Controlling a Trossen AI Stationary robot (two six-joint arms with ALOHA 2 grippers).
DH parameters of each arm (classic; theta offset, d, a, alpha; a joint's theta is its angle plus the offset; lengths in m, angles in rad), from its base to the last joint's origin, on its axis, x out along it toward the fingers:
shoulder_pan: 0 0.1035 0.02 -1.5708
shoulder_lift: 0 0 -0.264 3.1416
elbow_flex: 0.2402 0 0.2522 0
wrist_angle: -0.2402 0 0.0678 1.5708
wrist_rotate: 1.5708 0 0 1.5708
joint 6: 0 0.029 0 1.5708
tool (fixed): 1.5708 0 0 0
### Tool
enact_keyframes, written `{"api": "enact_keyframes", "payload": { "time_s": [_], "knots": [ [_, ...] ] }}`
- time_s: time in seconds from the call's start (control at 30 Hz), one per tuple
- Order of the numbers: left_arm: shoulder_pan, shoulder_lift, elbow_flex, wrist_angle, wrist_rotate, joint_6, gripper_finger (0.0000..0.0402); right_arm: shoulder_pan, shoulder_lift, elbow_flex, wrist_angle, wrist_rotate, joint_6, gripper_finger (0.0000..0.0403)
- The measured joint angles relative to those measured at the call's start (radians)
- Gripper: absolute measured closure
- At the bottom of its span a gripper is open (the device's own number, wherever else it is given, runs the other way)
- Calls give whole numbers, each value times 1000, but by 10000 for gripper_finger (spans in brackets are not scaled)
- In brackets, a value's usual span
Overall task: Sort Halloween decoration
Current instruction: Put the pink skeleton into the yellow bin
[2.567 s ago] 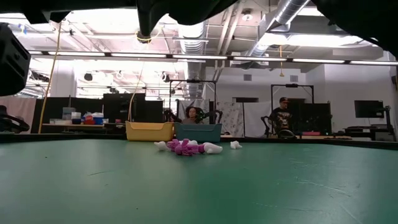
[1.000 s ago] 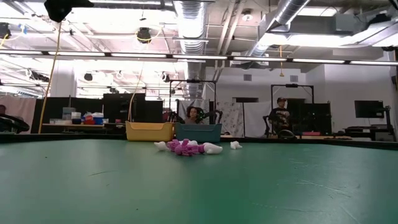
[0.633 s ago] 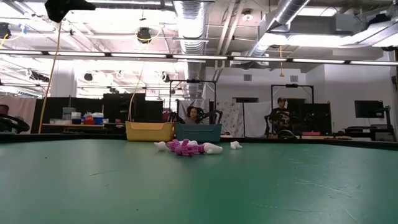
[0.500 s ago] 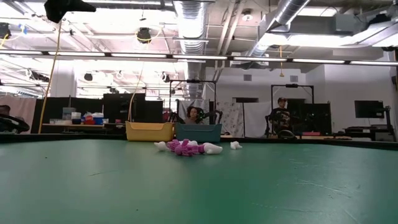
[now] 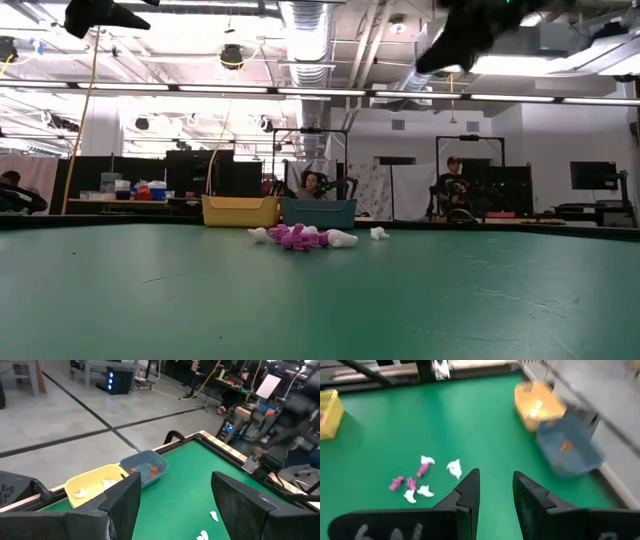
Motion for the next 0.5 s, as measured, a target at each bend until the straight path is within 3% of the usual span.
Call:
{"api": "enact_keyframes", "payload": {
  "time_s": [0.2, 0.5],
  "knots": [
    [0, 0, 0, -1, -1, 0, 170, 67, 112, -243, 361, -20, 133, 292],
    [0, 0, 0, -19, -1, 11, 170, 176, 464, -273, 779, -16, 264, 292]
  ]
}}
